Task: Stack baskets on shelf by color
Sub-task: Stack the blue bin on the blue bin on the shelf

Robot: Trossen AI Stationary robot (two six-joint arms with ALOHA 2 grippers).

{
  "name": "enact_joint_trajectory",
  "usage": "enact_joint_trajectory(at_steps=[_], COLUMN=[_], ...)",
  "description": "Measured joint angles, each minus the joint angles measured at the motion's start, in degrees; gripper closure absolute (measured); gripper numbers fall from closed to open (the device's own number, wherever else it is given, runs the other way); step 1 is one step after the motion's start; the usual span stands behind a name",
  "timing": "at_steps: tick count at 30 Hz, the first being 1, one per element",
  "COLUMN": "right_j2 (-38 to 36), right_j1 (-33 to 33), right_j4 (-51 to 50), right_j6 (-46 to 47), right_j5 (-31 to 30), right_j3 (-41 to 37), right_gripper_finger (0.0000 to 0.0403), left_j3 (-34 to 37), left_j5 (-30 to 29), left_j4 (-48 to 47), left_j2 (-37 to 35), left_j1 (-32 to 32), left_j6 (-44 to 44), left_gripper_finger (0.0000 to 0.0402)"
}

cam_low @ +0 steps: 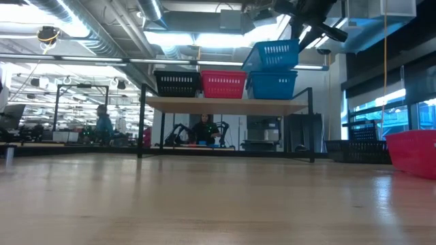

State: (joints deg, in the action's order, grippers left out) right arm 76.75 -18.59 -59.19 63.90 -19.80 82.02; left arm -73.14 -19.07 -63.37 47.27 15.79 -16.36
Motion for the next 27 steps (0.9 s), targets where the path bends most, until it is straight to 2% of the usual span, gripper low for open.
enact_joint_trajectory(at_steps=[7, 14, 27], right_j2=[0.00, 0.00, 0.02], right_j1=[0.00, -0.07, -0.02], right_j4=[0.04, 0.18, 1.63], right_j6=[-1.18, -1.76, -1.25], right_j5=[-1.98, -3.24, -7.84], right_j3=[0.00, 0.00, 0.02], right_gripper_finger=[0.0347, 0.0394, 0.0395], left_j3=[0.00, 0.00, 0.00], left_j5=[0.00, 0.00, 0.00], left_j4=[0.00, -0.02, -0.01], left_j2=[0.00, 0.00, 0.00], left_j1=[-0.02, -0.02, -0.02], left_j6=[0.00, 0.00, 0.00], left_gripper_finger=[0.0333, 0.0333, 0.0333])
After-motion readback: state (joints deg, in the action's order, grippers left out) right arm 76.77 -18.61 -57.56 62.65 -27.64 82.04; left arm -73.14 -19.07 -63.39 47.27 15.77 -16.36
